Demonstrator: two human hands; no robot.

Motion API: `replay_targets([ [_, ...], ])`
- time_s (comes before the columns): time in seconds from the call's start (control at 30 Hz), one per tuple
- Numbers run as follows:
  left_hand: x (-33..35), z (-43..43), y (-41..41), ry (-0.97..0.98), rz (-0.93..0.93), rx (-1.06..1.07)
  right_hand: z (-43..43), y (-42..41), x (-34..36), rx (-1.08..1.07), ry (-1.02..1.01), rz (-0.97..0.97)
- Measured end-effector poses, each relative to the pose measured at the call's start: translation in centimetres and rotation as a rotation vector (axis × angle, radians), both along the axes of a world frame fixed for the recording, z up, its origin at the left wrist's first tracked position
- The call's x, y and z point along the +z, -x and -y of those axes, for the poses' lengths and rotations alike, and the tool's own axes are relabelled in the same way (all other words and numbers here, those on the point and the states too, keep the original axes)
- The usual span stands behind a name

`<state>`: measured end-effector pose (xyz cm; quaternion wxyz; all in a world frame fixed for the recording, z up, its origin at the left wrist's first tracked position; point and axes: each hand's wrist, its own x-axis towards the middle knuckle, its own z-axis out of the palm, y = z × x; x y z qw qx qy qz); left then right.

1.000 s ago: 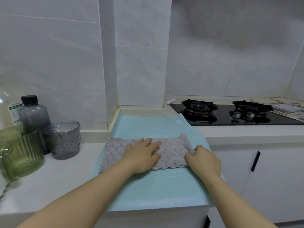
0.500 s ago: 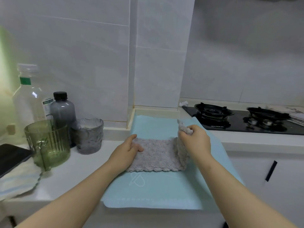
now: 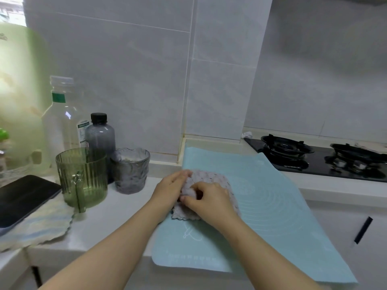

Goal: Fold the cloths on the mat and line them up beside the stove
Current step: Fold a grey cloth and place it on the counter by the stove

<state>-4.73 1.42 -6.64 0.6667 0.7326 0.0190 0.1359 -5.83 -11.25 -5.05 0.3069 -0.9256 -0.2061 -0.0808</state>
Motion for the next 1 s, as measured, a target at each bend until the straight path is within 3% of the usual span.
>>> replay_targets([
  [0.07,0.0,0.0,0.0,-0.022,-0.015,0.027,0.7,0.3,0.4,0.075,-0.121,-0.029],
  [0.13,0.0,-0.2,0.0,-0.018,-0.001,0.050,1.8,0.2,1.0,0.019,-0.186,0.073],
  [0.2,0.0,-0.2,0.2,-0.050,-0.009,0.084,3.2,-0.3,1.1,-0.080,-0.003,0.148],
  [0.3,0.0,0.1,0.5,-0.329,-0.049,0.199,4.8,-0.7,0.3,-0.087,0.209,-0.005],
  [0.37,0.2,0.0,0.7,-0.415,-0.090,0.218,5.4,-0.4,0.4,-0.068,0.152,-0.038],
  [0.43,0.8,-0.2,0.6,-0.382,-0.095,0.243,5.8,-0.7,0.8,-0.124,0.056,0.018],
  [0.5,1.9,-0.1,0.3,-0.441,0.003,0.295,5.5,-1.4,1.4,-0.207,-0.035,0.069],
  [0.6,2.3,1.2,-0.1,-0.787,0.070,0.142,4.2,-2.4,1.1,-0.196,0.071,-0.012],
  [0.7,0.0,2.0,-0.2,-1.142,-0.178,-0.002,3.5,-2.8,-0.7,-0.131,0.250,-0.099],
  [0.77,-0.9,1.8,-0.2,-1.185,-0.272,0.001,3.7,-3.1,-1.5,-0.139,0.269,-0.129],
  [1.0,-0.9,2.0,-0.2,-1.219,-0.263,0.005,3.8,-3.5,-2.4,-0.147,0.293,-0.122],
])
